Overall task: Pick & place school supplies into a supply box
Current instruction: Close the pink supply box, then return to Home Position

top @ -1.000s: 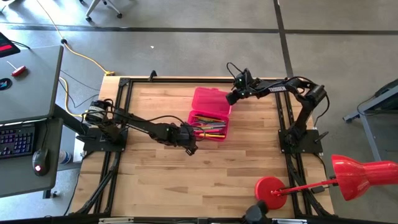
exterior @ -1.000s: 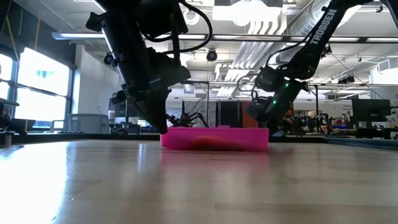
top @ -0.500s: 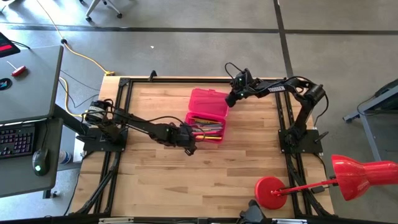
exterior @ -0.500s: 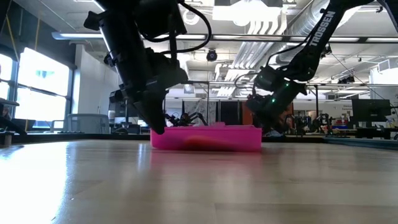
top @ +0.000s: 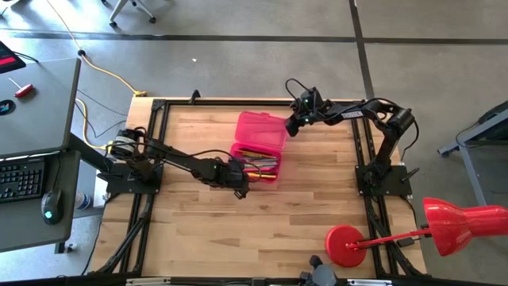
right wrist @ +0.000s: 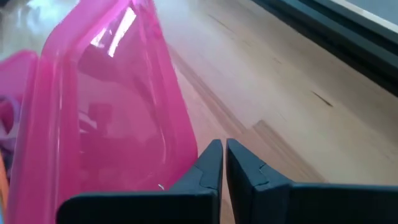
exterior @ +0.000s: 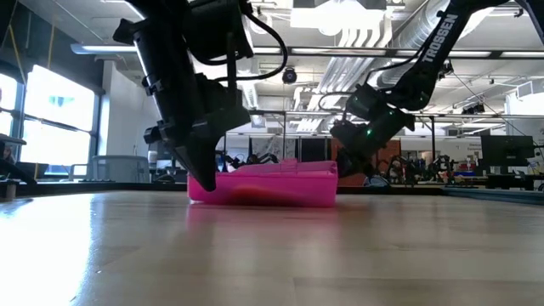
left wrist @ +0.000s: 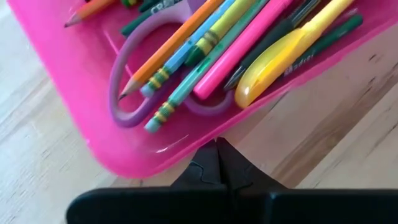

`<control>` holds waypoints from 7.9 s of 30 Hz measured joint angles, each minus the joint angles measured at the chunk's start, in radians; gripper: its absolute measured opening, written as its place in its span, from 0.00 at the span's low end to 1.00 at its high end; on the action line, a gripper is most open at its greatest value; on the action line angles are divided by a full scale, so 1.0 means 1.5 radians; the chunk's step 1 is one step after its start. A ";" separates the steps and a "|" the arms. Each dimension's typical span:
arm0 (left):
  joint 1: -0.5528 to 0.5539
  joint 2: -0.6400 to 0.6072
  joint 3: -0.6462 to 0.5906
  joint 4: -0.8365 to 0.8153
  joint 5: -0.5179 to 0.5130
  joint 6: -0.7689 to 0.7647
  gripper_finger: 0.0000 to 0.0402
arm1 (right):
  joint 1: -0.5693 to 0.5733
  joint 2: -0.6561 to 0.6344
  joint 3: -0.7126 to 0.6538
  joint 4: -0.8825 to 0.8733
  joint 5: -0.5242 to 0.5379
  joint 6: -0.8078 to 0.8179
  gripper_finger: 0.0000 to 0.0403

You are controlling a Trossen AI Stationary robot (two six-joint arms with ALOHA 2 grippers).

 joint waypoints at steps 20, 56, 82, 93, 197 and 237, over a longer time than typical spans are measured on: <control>0.000 0.000 0.000 -0.006 0.023 0.000 0.02 | 0.048 -0.001 0.000 0.123 -0.201 -0.106 0.00; -0.230 -0.023 0.103 -0.117 -0.060 -0.218 0.02 | 0.249 -0.002 0.000 0.143 -0.105 -0.178 0.00; -0.143 -0.009 0.324 -0.489 -0.200 -0.246 0.02 | 0.555 -0.065 0.000 0.054 0.208 -0.224 0.00; -0.040 0.028 0.180 -0.329 -0.120 -0.216 0.02 | 0.569 -0.021 0.002 0.042 0.302 -0.150 0.00; -0.076 -1.179 -0.639 0.297 0.001 0.556 0.07 | 0.815 -1.181 -0.456 -0.198 0.465 -0.187 0.00; -0.057 -1.131 -0.666 0.315 0.055 0.474 0.12 | 0.815 -1.175 -0.456 -0.199 0.460 -0.186 0.00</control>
